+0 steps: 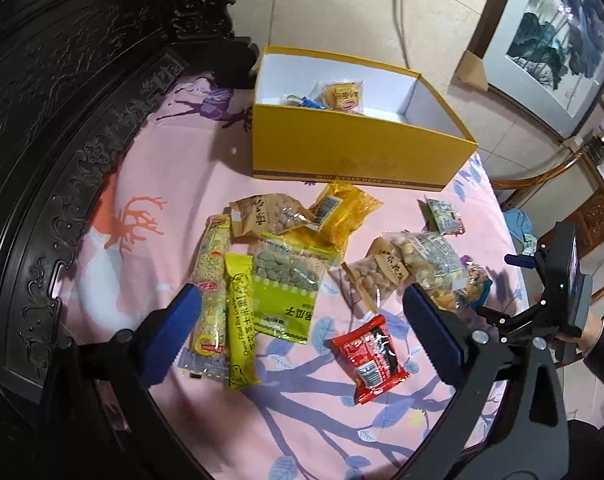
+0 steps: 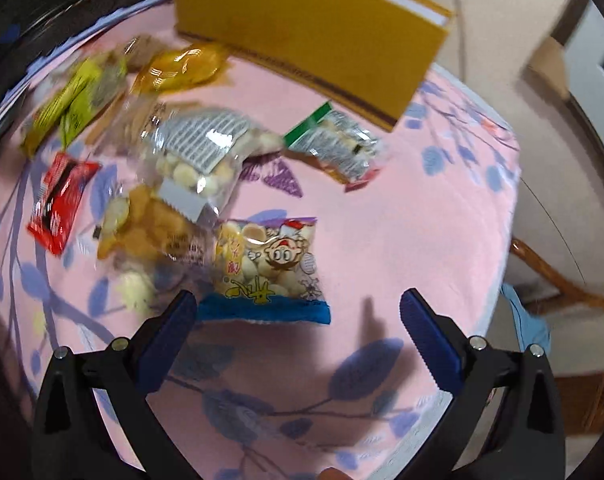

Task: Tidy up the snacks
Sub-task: 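Grasp blue-edged cartoon snack bag with right tool while left grasps red snack pack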

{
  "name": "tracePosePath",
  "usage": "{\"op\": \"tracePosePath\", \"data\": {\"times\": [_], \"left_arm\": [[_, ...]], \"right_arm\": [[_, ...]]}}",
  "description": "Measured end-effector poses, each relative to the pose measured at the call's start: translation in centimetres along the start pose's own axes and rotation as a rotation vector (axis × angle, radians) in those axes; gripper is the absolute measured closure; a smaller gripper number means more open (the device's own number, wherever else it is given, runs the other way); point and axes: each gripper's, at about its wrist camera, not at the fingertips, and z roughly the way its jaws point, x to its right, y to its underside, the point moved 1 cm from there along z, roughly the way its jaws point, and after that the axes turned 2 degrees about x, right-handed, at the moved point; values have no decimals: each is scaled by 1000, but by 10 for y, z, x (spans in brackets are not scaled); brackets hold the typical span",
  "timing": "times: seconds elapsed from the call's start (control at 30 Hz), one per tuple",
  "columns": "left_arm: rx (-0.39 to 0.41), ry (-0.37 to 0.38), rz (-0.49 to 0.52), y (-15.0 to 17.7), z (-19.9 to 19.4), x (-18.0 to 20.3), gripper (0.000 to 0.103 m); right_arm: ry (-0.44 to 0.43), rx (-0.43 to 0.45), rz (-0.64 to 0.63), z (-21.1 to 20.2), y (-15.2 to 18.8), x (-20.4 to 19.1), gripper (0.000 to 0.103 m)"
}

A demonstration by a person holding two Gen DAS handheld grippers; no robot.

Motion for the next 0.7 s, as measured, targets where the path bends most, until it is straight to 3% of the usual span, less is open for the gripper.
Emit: {"op": "tracePosePath", "data": {"times": [0.17, 0.37, 0.53, 0.7], "left_arm": [[-37, -25, -46, 2, 7, -6, 2], [-64, -56, -69, 0, 13, -6, 2], [-74, -63, -77, -5, 18, -4, 2], [-94, -51, -68, -9, 28, 5, 2]], "right_arm": [[-50, 0, -45, 17, -8, 2, 5], [-162, -4, -34, 30, -19, 18, 33], [-240, 3, 32, 25, -19, 38, 34], [-189, 14, 58, 33, -23, 37, 34]]}}
